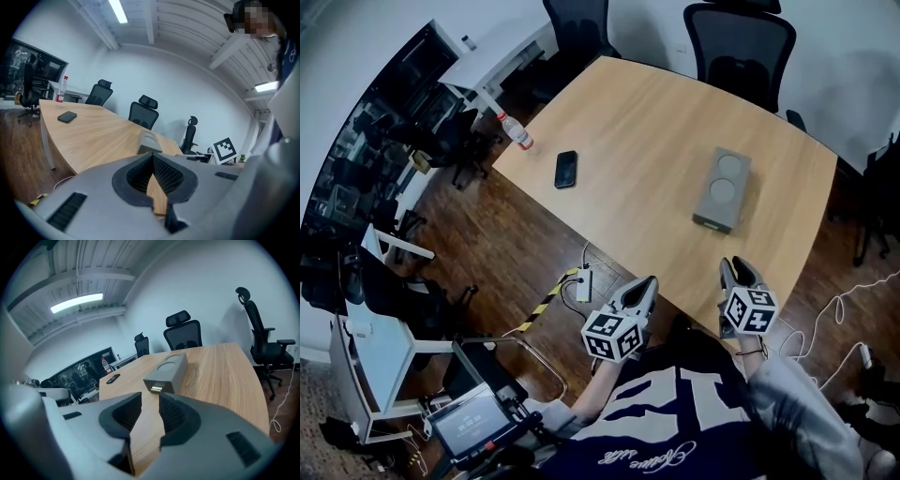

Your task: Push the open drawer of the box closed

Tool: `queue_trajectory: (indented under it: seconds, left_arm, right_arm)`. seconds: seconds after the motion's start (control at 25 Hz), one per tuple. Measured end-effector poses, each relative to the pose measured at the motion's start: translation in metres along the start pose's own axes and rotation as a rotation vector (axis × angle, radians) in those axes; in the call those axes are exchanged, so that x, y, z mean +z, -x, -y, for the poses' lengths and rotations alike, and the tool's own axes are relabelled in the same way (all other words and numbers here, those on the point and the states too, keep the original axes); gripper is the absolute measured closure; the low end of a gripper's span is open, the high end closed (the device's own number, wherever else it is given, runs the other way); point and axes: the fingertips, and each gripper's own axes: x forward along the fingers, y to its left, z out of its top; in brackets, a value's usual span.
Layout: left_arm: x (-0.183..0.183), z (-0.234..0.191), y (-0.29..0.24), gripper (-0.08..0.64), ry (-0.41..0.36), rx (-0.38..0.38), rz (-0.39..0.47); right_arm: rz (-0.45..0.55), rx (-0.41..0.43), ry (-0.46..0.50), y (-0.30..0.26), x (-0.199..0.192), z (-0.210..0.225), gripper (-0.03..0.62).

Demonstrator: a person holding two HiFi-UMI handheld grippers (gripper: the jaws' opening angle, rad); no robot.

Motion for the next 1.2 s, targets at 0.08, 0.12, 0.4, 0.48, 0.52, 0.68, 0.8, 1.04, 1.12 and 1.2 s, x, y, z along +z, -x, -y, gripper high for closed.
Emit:
queue_trajectory:
  seconds: [0.08,0.12,0.4,0.48,0.52,0.68,0.8,1.04,1.12,1.2]
  left_arm:
    - [-0.009,0.01,0.007,0.561,0.004,-0.01,0.0]
    - [-0.013,0.015,0.011,0.561,0.007,-0.014,0.001]
    - [-0.046,0.062,0.054,0.561,0.047,-0.059,0.045]
    - [-0.056,0.079,0.062,0.561,0.045,-0.083,0.047]
    - [-0.061,0.087,0.064,0.561,0.044,-0.093,0.049]
    - [-0.077,0.113,0.067,0.561,0.055,-0.123,0.054]
    - [-0.089,0.134,0.067,0.561,0.053,-0.141,0.04]
    - [-0.081,0.165,0.066,0.561,0.015,-0.129,0.085]
    - [-0.077,0.175,0.064,0.561,0.007,-0.104,0.109]
    - [-0.078,0.192,0.062,0.561,-0.003,-0.084,0.12]
  right_arm:
    - [0.01,0.018,-0.003,0.019,-0.003,-0.007,0.504]
    - [0.014,0.029,-0.007,0.028,-0.005,-0.011,0.53]
    - [0.012,0.091,-0.016,0.091,-0.037,-0.033,0.593]
    - [0.002,0.114,0.002,0.107,-0.048,-0.038,0.594]
    - [-0.002,0.127,0.014,0.116,-0.053,-0.04,0.594]
    - [-0.018,0.162,0.036,0.145,-0.069,-0.042,0.594]
    - [-0.022,0.163,0.061,0.166,-0.073,-0.036,0.594]
    - [0.013,0.177,0.069,0.192,-0.064,-0.019,0.594]
    - [0.032,0.202,0.085,0.203,-0.057,-0.014,0.594]
    - [0.041,0.226,0.101,0.218,-0.054,-0.005,0.594]
